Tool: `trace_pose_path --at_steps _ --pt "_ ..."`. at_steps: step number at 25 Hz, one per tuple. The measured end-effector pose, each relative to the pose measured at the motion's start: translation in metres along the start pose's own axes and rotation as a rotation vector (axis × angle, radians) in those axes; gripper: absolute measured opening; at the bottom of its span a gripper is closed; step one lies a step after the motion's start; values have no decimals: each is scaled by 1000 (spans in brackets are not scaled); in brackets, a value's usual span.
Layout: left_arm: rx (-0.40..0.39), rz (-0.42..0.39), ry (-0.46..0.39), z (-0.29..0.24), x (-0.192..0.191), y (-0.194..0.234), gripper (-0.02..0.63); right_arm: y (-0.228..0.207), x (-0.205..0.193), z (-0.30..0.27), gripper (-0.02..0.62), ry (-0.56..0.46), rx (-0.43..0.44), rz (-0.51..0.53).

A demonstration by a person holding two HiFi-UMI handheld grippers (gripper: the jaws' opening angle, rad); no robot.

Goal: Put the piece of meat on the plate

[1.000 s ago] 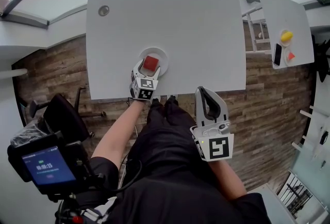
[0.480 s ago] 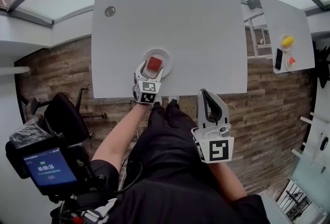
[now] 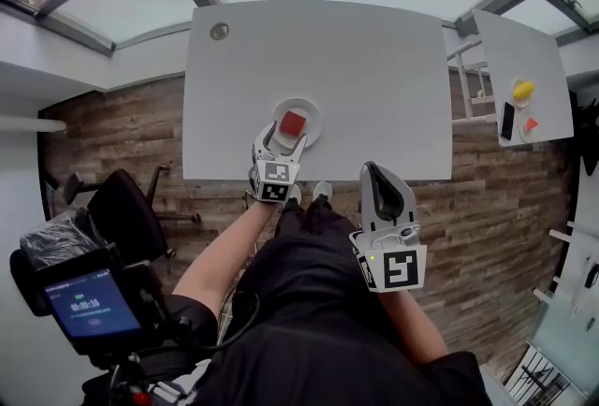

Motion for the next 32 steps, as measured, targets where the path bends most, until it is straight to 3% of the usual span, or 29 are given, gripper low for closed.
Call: trace_pose_path --at_steps 8,23,32 --pt "22 24 -145 75 68 -11 321 12 24 19 5 -62 16 -2" --pt "13 32 -342 161 131 -31 319 13 36 16 5 -109 37 12" --pt "35 91 -481 190 162 -31 319 22 44 2 5 -120 90 30"
Point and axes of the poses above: the fingertips, and each gripper's own axes: z backward along the fingers, y to its left, x out of its top, the point moved 6 cm from there along z, backward along the fingers, and after that the axes turned 2 degrees about x, right-handed, at the moved point
